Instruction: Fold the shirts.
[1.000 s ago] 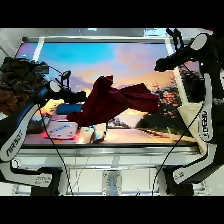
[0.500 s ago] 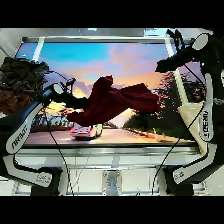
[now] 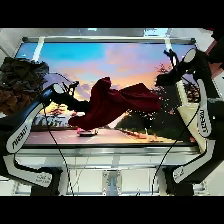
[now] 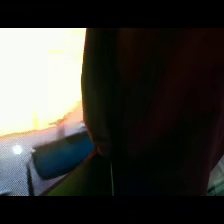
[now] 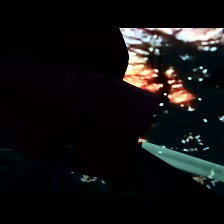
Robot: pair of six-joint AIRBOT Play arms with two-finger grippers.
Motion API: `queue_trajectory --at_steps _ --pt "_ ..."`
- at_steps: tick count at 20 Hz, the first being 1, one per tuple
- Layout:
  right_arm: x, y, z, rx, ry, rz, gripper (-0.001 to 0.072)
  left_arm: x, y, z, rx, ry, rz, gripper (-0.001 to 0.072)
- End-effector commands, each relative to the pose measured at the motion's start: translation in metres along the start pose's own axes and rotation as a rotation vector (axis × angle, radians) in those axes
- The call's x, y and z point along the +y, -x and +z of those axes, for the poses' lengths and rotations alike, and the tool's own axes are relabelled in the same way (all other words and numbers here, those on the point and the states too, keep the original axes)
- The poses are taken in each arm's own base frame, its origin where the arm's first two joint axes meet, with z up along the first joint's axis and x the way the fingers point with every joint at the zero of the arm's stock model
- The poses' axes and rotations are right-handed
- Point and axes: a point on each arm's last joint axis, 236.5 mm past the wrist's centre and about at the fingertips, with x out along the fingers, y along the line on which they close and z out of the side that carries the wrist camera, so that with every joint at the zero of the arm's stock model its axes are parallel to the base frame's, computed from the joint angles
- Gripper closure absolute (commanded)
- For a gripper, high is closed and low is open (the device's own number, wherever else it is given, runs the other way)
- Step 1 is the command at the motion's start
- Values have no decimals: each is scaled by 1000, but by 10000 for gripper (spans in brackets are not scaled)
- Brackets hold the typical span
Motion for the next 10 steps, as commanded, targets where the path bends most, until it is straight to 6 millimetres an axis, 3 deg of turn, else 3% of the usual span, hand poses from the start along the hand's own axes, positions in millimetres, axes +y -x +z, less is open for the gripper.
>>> queue_trajectory --at_steps 1,10 --pt "-11 -40 -15 68 -68 37 262 -1 0 -1 6 -5 -5 696" --pt "-24 -78 -11 70 -88 29 263 -7 0 1 -4 9 -30 696"
